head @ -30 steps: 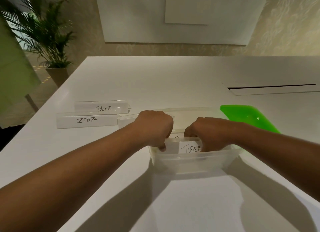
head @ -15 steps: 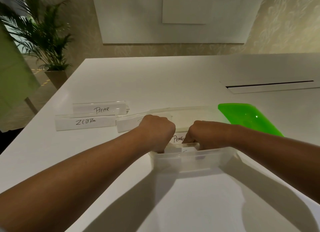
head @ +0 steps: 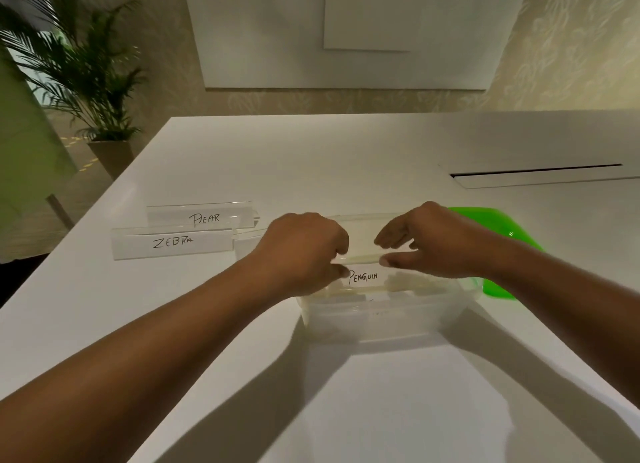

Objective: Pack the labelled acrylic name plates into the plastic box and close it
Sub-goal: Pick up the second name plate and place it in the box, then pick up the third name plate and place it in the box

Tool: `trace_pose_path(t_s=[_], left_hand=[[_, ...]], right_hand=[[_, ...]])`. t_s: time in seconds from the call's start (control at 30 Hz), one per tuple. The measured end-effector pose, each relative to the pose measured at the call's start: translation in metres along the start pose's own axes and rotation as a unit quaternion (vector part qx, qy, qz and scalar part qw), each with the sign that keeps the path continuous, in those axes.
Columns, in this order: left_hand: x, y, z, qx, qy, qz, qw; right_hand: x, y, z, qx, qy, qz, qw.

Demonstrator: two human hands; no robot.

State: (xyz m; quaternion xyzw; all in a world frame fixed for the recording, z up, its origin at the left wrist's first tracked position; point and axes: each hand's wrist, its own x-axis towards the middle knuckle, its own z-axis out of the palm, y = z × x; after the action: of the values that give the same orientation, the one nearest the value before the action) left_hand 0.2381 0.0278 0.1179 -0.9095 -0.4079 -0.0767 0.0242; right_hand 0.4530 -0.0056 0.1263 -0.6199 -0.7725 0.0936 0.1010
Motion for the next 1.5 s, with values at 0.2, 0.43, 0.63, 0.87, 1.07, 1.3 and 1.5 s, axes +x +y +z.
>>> trace_pose_path(t_s=[0.2,0.43,0.63,0.87,1.07,1.3,1.5], left_hand=[[-0.058,-0.039,-0.001,-0.149,0.224,-0.076,0.96],[-0.121,-0.089,0.032,-0.17,0.188,-0.2,0.947],[-0.154,-0.115,0.053,-0.168,0.148,-0.243,0.944],[-0.185,-0.158,0.08,-0.14,0.073,-0.254,0.954],[-0.196,-0.166,0.1,-0.131,0.062,-0.233,0.961],[-0.195,-0.165,0.104,-0.123,0.082,-0.223,0.964],[-0.196,-0.164,0.105,-0.121,0.077,-0.222,0.964]], right_hand=[[-0.028,-0.037,-0.002,0.096,0.188,-0.043,0.977],[-0.046,-0.11,0.039,0.182,0.34,-0.154,0.91],[-0.047,-0.162,0.106,0.262,0.24,-0.191,0.915],[-0.028,-0.181,0.183,0.143,0.088,-0.106,0.98],[-0.017,-0.188,0.186,0.085,0.027,-0.047,0.995],[-0.016,-0.184,0.193,0.057,0.019,0.008,0.998],[-0.014,-0.186,0.195,0.037,0.021,0.013,0.999]])
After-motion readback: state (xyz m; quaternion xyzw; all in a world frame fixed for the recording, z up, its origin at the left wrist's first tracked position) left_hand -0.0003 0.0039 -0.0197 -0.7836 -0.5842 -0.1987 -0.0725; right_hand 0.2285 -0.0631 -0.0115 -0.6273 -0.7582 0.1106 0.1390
